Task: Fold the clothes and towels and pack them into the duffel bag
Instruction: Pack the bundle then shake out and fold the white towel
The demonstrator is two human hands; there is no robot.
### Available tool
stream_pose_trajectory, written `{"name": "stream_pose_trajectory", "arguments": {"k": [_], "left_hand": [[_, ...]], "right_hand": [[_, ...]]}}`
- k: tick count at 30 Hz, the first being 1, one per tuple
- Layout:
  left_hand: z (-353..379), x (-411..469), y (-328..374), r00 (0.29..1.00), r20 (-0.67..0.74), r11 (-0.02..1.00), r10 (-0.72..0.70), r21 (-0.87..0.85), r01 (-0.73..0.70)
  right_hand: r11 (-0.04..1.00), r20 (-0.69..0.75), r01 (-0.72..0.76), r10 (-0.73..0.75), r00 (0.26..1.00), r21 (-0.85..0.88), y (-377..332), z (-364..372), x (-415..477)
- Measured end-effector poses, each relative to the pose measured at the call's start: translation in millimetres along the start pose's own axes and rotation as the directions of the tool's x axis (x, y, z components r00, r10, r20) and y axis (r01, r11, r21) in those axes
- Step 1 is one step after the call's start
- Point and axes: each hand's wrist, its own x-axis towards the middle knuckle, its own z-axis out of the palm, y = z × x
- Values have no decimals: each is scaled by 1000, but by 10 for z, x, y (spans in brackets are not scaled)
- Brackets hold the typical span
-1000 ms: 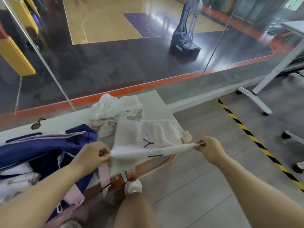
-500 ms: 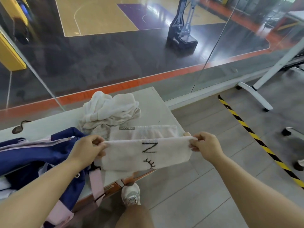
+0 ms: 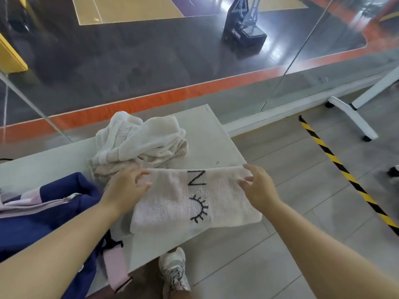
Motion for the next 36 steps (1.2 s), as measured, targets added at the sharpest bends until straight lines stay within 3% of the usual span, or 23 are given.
{"name": "stream_pose_trajectory", "arguments": {"k": [4, 6, 8, 12, 15, 19, 22, 26, 31, 36], "left_hand": [[268, -163, -132, 934, 89, 899, 347, 253, -358], [340, -232, -144, 880, 209, 834, 428, 284, -473], [399, -290, -166, 848, 298, 791, 439, 320, -522], [448, -425, -177, 865, 403, 840, 299, 318, -439], [466, -576, -185, 861, 436, 807, 262, 390, -443], [507, -824, -177, 794, 494, 716, 353, 405, -569], [596, -957, -167, 794, 500, 621, 345, 512, -593], [663, -1037, -261, 817, 458, 603, 349, 558, -570], [688, -1043, -402, 782, 377, 656, 497, 426, -623], [684, -1029, -383, 778, 247, 684, 578, 372, -627]], "right_hand": [[924, 72, 330, -322, 944, -192, 102, 299, -403], [791, 139, 529, -513, 847, -308, 173, 436, -617], [642, 262, 606, -554, 790, -470, 261, 577, -762], [554, 266, 572, -536, 801, -605, 292, 697, -807], [527, 208, 578, -601, 772, -623, 242, 616, -669], [581, 100, 473, -558, 824, -663, 61, 523, -455], [648, 13, 417, -532, 847, -637, -1, 517, -381], [617, -1, 504, -633, 774, -604, 69, 700, -591], [465, 185, 691, -740, 646, -553, 241, 1041, -1037], [409, 212, 724, -772, 599, -555, 154, 1222, -1281]]}}
